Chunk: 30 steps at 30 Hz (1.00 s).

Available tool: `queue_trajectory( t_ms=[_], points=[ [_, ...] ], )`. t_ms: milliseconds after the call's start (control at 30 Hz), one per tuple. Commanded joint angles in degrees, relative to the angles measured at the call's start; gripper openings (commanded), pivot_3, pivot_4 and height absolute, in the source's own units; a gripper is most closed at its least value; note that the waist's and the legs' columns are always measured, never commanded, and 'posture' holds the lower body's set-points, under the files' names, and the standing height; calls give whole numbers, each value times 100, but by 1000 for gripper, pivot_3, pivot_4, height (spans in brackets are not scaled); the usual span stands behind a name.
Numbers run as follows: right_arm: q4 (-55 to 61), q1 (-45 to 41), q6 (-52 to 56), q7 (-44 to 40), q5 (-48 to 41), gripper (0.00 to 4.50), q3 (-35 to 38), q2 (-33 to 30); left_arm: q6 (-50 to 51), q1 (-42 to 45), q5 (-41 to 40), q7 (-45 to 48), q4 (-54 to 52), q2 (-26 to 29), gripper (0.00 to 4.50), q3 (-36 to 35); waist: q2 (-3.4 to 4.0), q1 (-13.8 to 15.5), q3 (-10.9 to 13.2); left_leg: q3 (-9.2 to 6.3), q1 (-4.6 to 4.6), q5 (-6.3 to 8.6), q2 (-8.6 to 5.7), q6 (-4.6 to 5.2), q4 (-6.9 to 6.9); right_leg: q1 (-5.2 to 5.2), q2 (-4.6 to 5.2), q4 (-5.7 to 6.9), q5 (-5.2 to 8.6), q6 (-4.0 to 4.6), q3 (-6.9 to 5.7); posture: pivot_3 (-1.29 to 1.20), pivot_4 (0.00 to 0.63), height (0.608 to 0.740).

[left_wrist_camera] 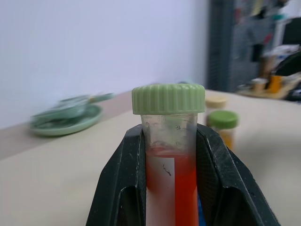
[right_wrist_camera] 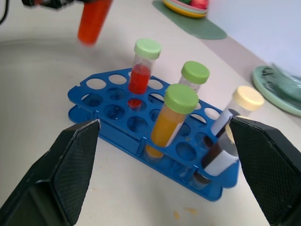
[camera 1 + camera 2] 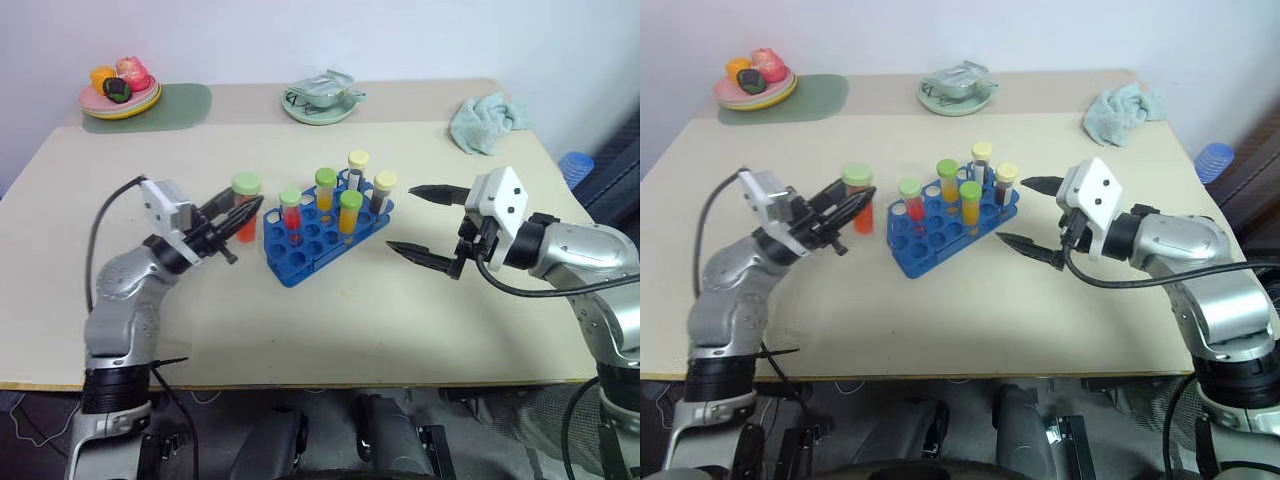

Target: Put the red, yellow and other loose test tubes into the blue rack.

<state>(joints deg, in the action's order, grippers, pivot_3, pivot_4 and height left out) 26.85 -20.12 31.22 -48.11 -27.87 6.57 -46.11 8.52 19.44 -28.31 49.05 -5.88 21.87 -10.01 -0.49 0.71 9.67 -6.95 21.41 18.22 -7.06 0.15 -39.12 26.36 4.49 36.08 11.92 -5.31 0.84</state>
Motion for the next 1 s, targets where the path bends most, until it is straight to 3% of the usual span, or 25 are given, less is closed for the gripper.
queue_trajectory(
  t_ms=[33,533,1000],
  points=[
    [399,46,122,188,-100,4500,244,-58,-203,202,-158,266,74,-59,786,130,0,-6,0,0,0,0,1,0,0,1,-1,0,0,0,0,0,150,740],
    [1584,684,925,1038,-382,4500,809,-42,263,1240,-569,931,1442,-669,786,476,-2,-13,-1,7,-1,1,2,3,-1,1,-3,1,-1,-1,5,0,150,740],
    [1908,1121,886,1403,-409,4500,958,4,-342,1456,-43,1363,2233,-788,786,767,-3,8,-1,9,-2,2,1,5,-2,-1,-2,0,-1,-3,6,0,150,740]
  ],
)
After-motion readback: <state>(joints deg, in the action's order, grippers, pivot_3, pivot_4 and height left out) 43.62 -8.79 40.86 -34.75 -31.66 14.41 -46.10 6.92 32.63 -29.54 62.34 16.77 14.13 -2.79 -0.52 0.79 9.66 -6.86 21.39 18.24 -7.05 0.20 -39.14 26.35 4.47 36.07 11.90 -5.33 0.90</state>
